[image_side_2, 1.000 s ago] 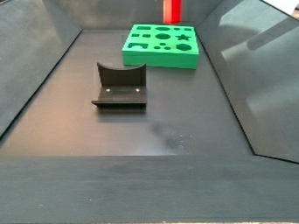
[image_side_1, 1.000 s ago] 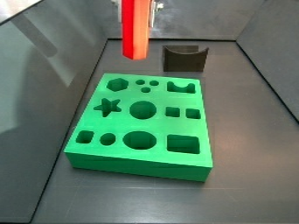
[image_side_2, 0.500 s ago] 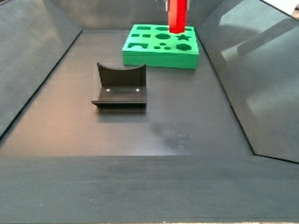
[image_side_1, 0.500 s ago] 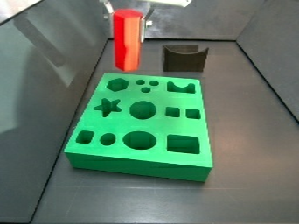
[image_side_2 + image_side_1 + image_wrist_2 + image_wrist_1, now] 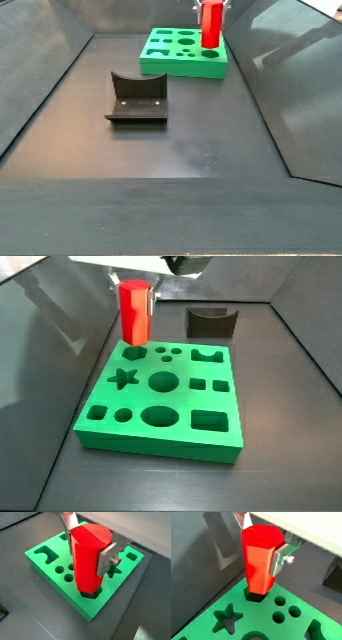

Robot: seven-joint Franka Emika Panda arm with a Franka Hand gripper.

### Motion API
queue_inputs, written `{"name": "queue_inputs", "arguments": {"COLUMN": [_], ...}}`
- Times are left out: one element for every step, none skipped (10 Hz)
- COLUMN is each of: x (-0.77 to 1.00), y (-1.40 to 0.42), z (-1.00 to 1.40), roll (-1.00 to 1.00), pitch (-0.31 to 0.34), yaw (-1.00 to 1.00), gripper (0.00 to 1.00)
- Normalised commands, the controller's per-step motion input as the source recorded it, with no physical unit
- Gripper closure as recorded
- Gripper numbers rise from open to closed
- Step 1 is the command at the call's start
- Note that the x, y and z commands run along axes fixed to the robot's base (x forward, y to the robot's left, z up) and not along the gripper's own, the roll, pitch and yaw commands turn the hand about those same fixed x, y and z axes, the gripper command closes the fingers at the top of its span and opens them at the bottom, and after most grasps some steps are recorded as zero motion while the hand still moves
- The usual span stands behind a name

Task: Pick up the hexagon object. Move up. Move to above the board. Insert the hexagon object.
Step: Insert the hexagon object.

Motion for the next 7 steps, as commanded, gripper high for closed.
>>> {"name": "queue_inputs", "arguments": {"x": [0.00,0.00,-0.02,-0.01,-0.04,-0.05,-0.07], "y": [-0.02,0.00,0.00,0.00,0.00,-0.03,-0.03], "z": [-0.17,-0.20,-0.20,-0.13,-0.12,-0.17,-0.20], "roll": [-0.05,-0.05,-0.02,0.00,0.00,0.00,0.00], "pitch": [-0.091,-0.094,-0.083,-0.050,-0.041,-0.053,-0.051], "yaw": [0.00,0.00,0.00,0.00,0.00,0.03,0.17], "gripper": [1.00,1.00,1.00,1.00,1.00,1.00,1.00]}}
